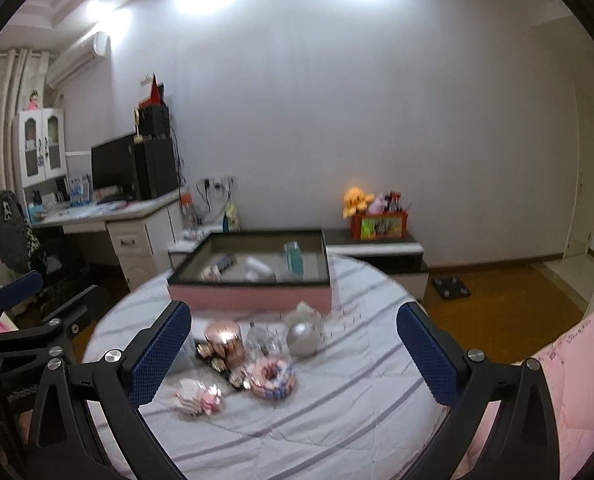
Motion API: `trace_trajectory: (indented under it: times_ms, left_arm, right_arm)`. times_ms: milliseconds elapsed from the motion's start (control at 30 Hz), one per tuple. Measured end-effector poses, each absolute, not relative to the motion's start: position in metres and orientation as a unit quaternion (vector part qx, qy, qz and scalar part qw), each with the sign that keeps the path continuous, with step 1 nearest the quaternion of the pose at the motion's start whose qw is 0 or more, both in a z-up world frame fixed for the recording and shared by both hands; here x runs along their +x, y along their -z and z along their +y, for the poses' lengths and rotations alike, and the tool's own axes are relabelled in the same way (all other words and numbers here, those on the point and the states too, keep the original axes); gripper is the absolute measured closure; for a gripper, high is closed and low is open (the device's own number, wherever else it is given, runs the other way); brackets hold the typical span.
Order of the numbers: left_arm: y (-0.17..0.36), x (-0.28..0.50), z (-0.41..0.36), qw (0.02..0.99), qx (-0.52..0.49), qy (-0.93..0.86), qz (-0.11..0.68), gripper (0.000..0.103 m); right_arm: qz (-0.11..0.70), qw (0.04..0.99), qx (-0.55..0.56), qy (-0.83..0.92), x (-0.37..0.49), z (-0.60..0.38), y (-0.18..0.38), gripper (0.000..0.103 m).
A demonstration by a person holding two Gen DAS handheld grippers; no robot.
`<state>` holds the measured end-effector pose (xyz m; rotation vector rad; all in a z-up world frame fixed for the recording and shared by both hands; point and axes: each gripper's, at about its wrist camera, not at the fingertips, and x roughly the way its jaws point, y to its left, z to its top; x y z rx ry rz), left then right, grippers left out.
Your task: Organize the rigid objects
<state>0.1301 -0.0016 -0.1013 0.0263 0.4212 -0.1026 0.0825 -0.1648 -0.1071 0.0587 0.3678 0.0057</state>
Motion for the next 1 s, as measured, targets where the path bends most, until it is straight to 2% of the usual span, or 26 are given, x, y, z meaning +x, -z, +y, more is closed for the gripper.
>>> trace_trajectory:
  times_ms: [333,600,633,700,767,1000]
  left_arm:
    - [0.184,0.172,-0.029,0.941,0.026,0.070,0.330,0.000]
    - [0.226,0.197,-0.051,0.914,0.043,0.065,0.398,0.001]
    - [0.227,0.199,-0.050,0.913,0.041,0.067,0.400,0.002]
    - [0.228,0.199,-0.046,0.914,0.035,0.075,0.398,0.027]
    - [0.229,0.200,-0.046,0.914,0.039,0.084,0.395,0.040]
    - [0.219,0.191,-0.025,0.921,0.038,0.078,0.380,0.040]
  right_arm:
    - [0.283,0.959,0.028,0.026,0.120,-0.191,0.181,0.000]
    - [0.319,0.947,0.027,0.029,0.141,-0.203,0.206,0.000]
    - [0.321,0.946,0.027,0.027,0.143,-0.202,0.208,0.000]
    - [0.326,0.945,0.025,0.023,0.148,-0.201,0.211,0.000]
    - [0.332,0.943,0.026,0.019,0.152,-0.199,0.214,0.000]
    - [0.354,0.935,0.030,-0.014,0.167,-0.182,0.220,0.000]
